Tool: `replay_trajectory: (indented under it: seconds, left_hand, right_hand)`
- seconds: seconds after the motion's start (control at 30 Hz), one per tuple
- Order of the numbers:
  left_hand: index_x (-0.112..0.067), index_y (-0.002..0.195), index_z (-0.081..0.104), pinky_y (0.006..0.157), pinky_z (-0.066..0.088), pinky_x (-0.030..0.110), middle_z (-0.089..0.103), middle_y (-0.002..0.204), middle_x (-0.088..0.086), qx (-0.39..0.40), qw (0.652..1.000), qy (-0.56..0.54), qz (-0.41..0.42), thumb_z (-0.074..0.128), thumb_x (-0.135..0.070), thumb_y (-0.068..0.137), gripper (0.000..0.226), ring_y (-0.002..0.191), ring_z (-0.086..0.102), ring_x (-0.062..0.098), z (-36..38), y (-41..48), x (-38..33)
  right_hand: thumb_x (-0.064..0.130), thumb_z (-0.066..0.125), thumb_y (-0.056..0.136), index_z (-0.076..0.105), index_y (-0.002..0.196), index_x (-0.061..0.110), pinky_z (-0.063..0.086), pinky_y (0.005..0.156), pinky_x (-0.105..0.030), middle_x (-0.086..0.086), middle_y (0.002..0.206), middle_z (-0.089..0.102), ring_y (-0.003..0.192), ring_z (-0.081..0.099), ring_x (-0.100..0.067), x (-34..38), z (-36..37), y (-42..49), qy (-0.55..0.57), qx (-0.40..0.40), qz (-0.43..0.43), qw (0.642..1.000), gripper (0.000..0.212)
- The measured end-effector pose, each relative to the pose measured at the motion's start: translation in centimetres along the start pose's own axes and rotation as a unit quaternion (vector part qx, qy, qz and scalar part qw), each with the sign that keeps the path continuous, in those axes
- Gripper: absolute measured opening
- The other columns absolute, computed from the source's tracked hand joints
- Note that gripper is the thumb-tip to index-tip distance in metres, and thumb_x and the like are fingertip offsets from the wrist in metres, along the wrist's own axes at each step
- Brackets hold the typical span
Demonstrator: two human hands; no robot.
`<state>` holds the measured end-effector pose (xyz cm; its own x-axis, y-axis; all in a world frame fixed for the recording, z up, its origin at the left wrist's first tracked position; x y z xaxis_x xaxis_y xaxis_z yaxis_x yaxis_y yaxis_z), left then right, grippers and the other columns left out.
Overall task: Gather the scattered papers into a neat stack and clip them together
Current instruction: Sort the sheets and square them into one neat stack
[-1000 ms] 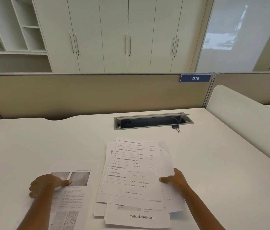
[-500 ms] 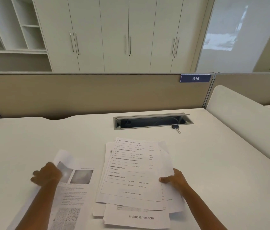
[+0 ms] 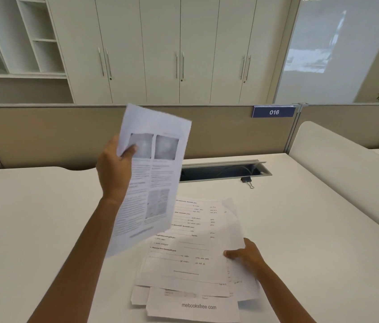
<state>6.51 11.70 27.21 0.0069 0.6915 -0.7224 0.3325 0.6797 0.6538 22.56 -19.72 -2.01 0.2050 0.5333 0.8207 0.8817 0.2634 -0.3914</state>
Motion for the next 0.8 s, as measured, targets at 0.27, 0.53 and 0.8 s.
replay_trajectory:
  seconds: [0.27, 0.53, 0.8]
  left_hand:
    - [0.002, 0.103, 0.061, 0.082, 0.049, 0.042, 0.065, 0.108, 0.025, 0.096, 0.963, -0.141, -0.207, 0.065, -0.009, 0.081, 0.026, 0.086, 0.060, 0.027, 6.6, -3.5, 7.1]
    - [0.004, 0.111, 0.057, 0.090, 0.048, 0.040, 0.063, 0.114, 0.021, 0.232, 0.917, -0.022, -0.323, 0.062, -0.014, 0.084, 0.033, 0.103, 0.059, 0.036, 11.5, -13.6, 14.2]
    - [0.000, 0.135, 0.031, 0.103, 0.036, 0.044, 0.036, 0.137, 0.025, 0.340, 0.840, 0.229, -0.355, 0.053, -0.044, 0.087, 0.069, 0.128, 0.037, 0.037, 10.3, -16.8, 16.7]
  right_hand:
    - [0.017, 0.069, 0.067, 0.059, 0.094, 0.006, 0.048, 0.073, -0.033, -0.011, 0.094, 0.066, 0.081, 0.060, -0.023, 0.8, 0.0, -0.1, -0.003, 0.000, -0.038, 0.999, 0.031]
    - [0.021, 0.066, 0.082, 0.058, 0.112, 0.004, 0.049, 0.093, -0.043, -0.013, 0.111, 0.065, 0.101, 0.062, -0.031, 1.0, 0.2, -0.4, 0.052, 0.023, -0.048, 0.997, 0.036]
    - [0.042, 0.054, 0.088, 0.058, 0.119, 0.010, 0.048, 0.097, -0.044, -0.010, 0.117, 0.065, 0.105, 0.062, -0.027, 0.9, 0.3, -0.4, 0.062, 0.014, -0.050, 0.997, 0.045]
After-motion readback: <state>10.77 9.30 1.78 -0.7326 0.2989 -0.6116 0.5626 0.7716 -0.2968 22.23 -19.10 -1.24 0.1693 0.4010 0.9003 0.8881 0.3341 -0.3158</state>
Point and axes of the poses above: each hand's wrist, its own y-axis towards the middle knuckle, its own z-axis out of the palm, x = y × z, the point moved 10 cm from there along y, towards the middle knuckle
